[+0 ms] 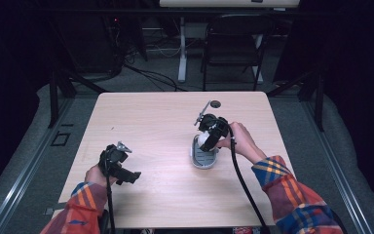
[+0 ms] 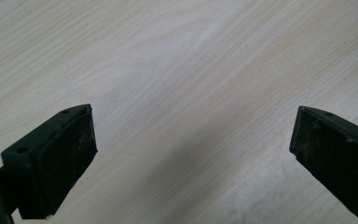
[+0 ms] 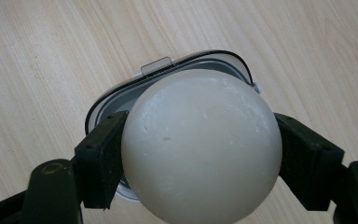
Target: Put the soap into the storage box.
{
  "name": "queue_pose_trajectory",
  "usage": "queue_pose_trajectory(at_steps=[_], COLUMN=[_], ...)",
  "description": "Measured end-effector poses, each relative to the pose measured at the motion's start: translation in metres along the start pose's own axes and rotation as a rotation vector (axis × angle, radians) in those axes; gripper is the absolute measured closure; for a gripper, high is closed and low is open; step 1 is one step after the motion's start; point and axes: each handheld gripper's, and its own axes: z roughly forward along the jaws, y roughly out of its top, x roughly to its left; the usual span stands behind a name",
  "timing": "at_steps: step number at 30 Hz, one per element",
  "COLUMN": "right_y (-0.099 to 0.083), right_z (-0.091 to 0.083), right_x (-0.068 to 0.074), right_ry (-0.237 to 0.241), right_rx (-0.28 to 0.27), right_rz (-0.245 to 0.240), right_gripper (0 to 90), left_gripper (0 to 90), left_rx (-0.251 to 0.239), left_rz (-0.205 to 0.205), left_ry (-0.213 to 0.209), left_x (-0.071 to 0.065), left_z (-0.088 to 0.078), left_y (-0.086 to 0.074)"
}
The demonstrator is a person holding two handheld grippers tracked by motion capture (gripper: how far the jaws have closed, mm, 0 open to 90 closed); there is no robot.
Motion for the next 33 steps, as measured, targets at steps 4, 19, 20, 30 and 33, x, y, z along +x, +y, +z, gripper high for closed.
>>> queue_pose_trajectory(at_steps=[4,19,20,30,33], right_y=[0.0,-0.001,-0.001,-0.003,-0.004], right_z=[0.007,0.027,0.028,0.04,0.042], right_x=[0.0,0.002,0.002,0.004,0.003], right_ry=[0.007,0.019,0.02,0.025,0.023], right_rx=[0.015,0.045,0.045,0.053,0.051], right_rz=[-0.001,-0.01,-0.008,-0.019,-0.012], right_gripper=[23.7,23.7,23.7,23.6,23.6], left_gripper=[0.6,0.7,0.7,0.9,1.0], left_rx=[0.001,0.006,0.008,0.01,0.008], left_rz=[0.001,0.004,0.005,0.009,0.01], left_ry=[-0.001,-0.006,-0.007,-0.009,-0.008], left_x=[0.0,0.0,0.0,0.0,0.0], left_z=[0.0,0.0,0.0,0.0,0.0], left_y=[0.0,0.0,0.0,0.0,0.0])
